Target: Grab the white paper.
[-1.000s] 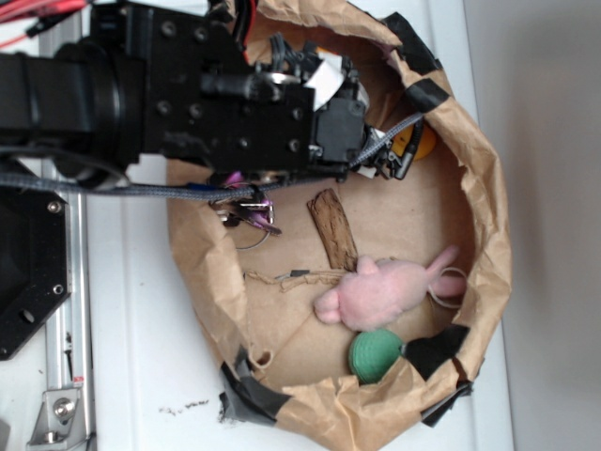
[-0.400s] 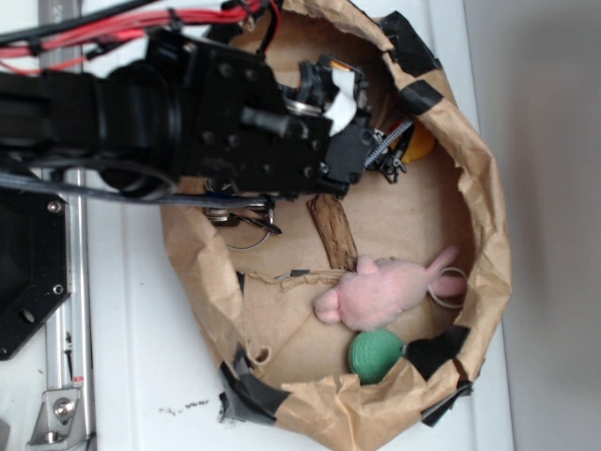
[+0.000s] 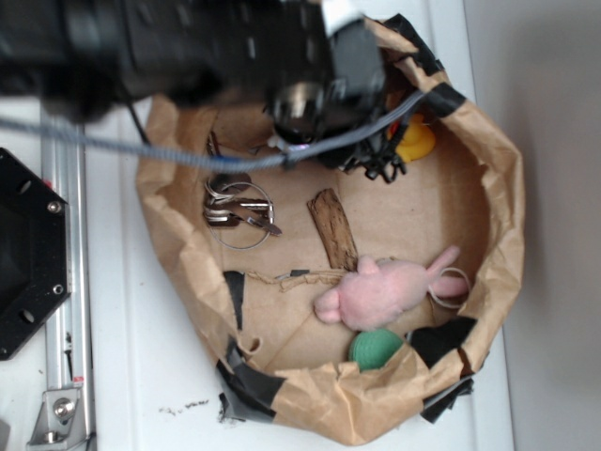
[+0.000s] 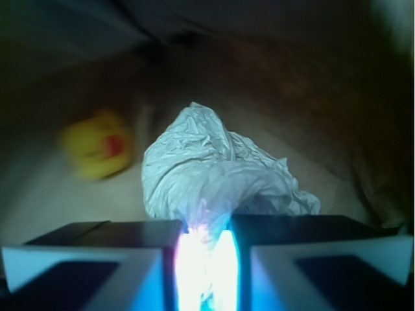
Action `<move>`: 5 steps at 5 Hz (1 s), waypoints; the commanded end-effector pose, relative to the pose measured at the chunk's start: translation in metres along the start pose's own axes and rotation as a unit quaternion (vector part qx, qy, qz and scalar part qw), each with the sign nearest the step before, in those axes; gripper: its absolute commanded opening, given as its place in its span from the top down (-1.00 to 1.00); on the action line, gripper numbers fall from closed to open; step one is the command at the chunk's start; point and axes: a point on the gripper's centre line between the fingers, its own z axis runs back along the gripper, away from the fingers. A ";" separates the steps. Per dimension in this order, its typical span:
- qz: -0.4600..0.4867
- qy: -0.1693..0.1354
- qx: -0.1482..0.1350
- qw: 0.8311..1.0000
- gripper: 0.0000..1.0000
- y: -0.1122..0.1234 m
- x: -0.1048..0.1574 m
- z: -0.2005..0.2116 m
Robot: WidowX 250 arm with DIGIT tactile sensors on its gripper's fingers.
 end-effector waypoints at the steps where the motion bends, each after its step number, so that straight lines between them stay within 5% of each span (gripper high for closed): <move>1: -0.154 0.006 -0.115 0.981 1.00 -0.006 0.002 0.083; 2: -0.199 0.015 -0.127 0.972 1.00 -0.006 -0.003 0.086; 3: -0.231 0.056 -0.133 0.962 1.00 -0.004 -0.023 0.091; 5: -0.191 0.018 -0.139 0.971 1.00 0.002 -0.032 0.092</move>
